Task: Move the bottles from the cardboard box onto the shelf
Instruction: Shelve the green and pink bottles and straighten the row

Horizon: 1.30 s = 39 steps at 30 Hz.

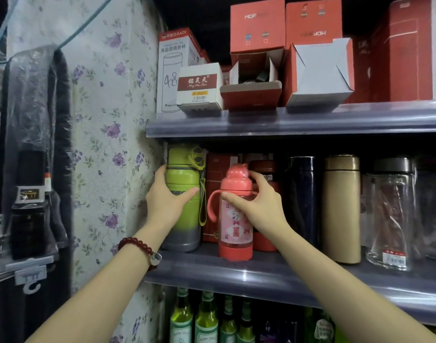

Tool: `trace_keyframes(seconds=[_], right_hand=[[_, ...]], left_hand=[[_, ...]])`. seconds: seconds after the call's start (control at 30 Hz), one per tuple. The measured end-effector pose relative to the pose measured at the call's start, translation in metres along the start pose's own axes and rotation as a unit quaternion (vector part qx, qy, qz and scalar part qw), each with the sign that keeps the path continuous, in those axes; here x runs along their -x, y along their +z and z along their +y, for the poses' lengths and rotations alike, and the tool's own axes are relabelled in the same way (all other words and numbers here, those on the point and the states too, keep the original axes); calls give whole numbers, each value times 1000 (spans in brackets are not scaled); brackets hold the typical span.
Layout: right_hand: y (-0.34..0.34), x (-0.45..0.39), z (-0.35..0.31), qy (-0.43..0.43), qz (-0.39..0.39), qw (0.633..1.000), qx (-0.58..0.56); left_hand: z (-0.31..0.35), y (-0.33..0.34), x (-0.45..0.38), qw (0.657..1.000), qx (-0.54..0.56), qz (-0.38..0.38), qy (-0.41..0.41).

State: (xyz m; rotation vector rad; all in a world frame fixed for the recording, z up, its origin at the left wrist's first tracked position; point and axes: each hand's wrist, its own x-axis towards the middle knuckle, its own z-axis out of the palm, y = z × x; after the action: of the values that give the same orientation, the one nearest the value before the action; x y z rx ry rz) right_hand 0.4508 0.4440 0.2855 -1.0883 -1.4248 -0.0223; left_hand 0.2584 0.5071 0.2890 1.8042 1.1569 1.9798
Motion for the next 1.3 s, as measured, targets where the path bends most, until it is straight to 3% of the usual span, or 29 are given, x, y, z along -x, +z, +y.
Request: trace_keyframes(seconds=[0.27, 0.5, 0.8, 0.97, 1.13, 1.3], right_hand=[[1, 5, -6, -1, -4, 999, 35], [-1, 9, -18, -27, 22, 989, 145], [-7, 29, -47, -68, 43, 992, 97], [-20, 48, -40, -34, 51, 994, 86], [-30, 58, -19, 75, 37, 992, 89], [-18, 47, -17, 78, 6, 995, 66]], left_hand=[[10, 1, 8, 999, -36, -1, -5], [23, -10, 13, 995, -89, -33, -20], [53, -35, 28, 994, -93, -21, 62], [49, -29, 45, 994, -51, -48, 82], [12, -27, 51, 993, -100, -62, -18], [0, -10, 42, 989, -86, -84, -88]])
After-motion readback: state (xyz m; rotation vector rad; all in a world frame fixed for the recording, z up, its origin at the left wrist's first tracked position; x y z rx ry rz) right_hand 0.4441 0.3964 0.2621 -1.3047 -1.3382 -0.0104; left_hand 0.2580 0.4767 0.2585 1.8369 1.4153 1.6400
